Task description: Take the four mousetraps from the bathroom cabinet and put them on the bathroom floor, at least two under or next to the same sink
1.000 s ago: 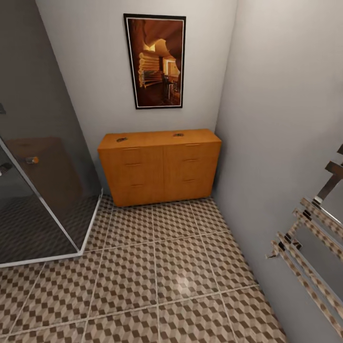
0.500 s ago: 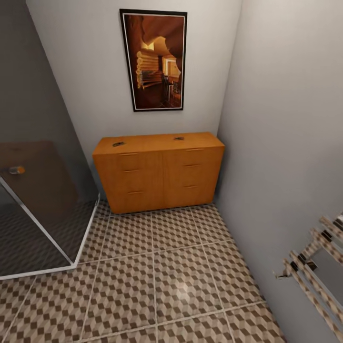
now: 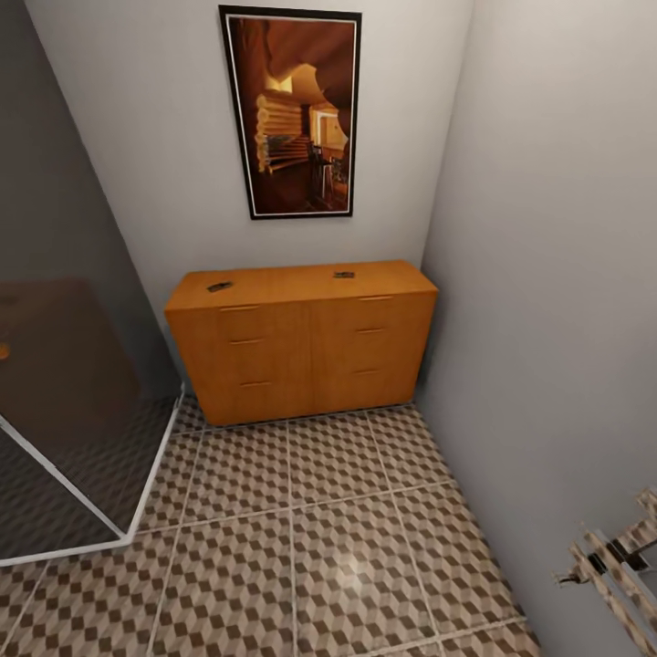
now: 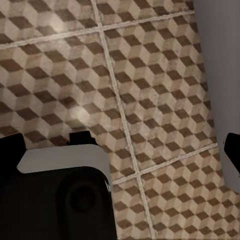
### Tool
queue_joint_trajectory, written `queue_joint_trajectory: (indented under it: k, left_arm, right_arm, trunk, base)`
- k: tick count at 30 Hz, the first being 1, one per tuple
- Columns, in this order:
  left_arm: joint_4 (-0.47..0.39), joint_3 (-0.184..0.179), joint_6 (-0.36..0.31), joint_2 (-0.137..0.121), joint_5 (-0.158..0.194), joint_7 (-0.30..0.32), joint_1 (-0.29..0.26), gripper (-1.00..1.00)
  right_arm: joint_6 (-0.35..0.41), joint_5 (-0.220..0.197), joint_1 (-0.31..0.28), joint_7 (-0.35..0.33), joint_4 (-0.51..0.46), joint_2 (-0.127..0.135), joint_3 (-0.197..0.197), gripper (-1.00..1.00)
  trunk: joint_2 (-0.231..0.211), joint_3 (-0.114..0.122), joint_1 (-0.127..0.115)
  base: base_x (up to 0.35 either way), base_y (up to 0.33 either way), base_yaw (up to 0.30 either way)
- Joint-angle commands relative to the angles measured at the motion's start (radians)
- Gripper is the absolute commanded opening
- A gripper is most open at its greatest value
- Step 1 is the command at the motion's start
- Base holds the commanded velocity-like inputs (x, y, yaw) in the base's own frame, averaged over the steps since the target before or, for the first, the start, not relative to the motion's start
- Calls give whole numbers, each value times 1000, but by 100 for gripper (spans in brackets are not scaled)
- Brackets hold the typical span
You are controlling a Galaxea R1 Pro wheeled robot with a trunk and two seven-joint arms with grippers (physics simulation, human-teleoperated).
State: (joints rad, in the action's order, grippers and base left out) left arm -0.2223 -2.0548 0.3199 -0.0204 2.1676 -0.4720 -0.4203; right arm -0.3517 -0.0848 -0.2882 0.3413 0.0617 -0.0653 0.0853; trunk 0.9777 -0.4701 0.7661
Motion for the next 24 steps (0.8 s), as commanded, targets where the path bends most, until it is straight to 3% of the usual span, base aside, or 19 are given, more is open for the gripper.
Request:
queue_joint_trajectory:
  k: [1, 10, 18, 19, 24]
  left_arm:
    - [-5, -8, 7, -1, 8, -5, -2, 100]
    - [-5, -8, 7, 0, 8, -5, -2, 100]
    - [-6, -8, 8, 2, 9, -5, -1, 100]
    - [-6, -5, 8, 10, 11, 41, -1, 100]
    - [-21, -5, 5, 11, 10, 105, -1, 100]
  right_arm:
    - [-7, -9, -2, 1, 4, -2, 8, 100]
    - [-9, -5, -2, 1, 4, -2, 8, 100]
    - [-8, -4, -2, -1, 5, -1, 9, 100]
    - [-7, 8, -2, -2, -2, 29, 14, 100]
    - [-13, 27, -2, -2, 0, 38, 17, 100]
  trunk:
    - [1, -1, 1]
    - [1, -1, 1]
    - [1, -1, 1]
    - [1, -1, 1]
    - [1, -1, 1]
  base:
    - [328, 0, 0]
    - [327, 0, 0]
    - [59, 0, 0]
    - [0, 0, 0]
    - [0, 0, 0]
